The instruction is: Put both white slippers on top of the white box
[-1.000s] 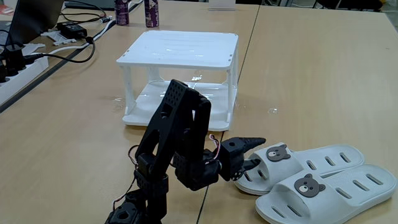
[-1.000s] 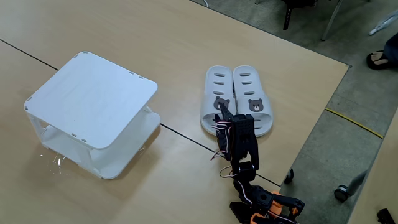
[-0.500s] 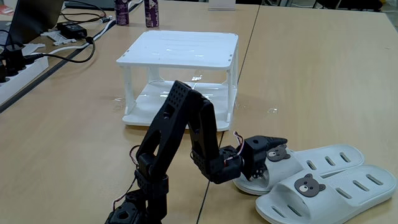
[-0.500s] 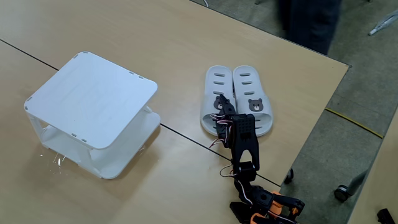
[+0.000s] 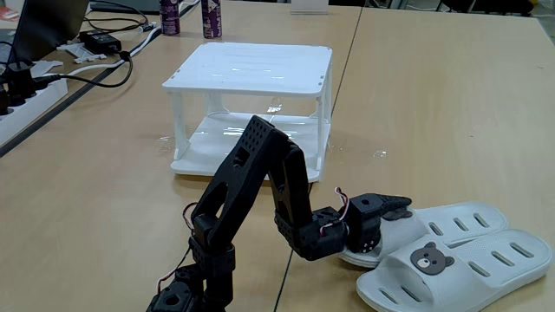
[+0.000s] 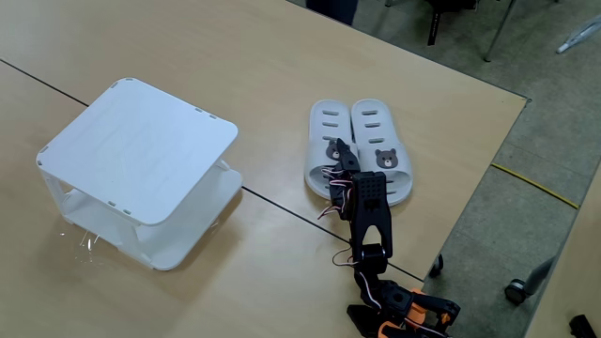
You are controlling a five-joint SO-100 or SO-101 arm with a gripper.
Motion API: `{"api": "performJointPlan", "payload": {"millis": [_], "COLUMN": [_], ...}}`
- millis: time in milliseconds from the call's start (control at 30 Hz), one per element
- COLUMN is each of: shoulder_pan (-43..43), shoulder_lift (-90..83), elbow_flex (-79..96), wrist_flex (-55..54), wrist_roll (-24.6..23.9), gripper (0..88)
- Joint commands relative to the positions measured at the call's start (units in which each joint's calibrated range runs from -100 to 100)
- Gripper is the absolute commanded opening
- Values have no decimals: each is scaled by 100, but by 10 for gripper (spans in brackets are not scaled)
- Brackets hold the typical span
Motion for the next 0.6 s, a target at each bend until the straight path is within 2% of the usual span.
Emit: {"api": "performJointPlan", "payload": {"millis": [0, 133, 200, 300, 467, 567], "shoulder_pan": [8, -58, -132, -99, 58, 74], "shoulder_lift": [-114, -526, -1149, -2343, -4279, -4927], "elbow_flex": [-182, -263, -263, -372, -1743, -2600], "wrist_flex": [20, 124, 642, 1737, 4395, 5491], "wrist_roll": [42, 42, 42, 42, 42, 42], "gripper": [7, 7, 7, 7, 7, 7]}}
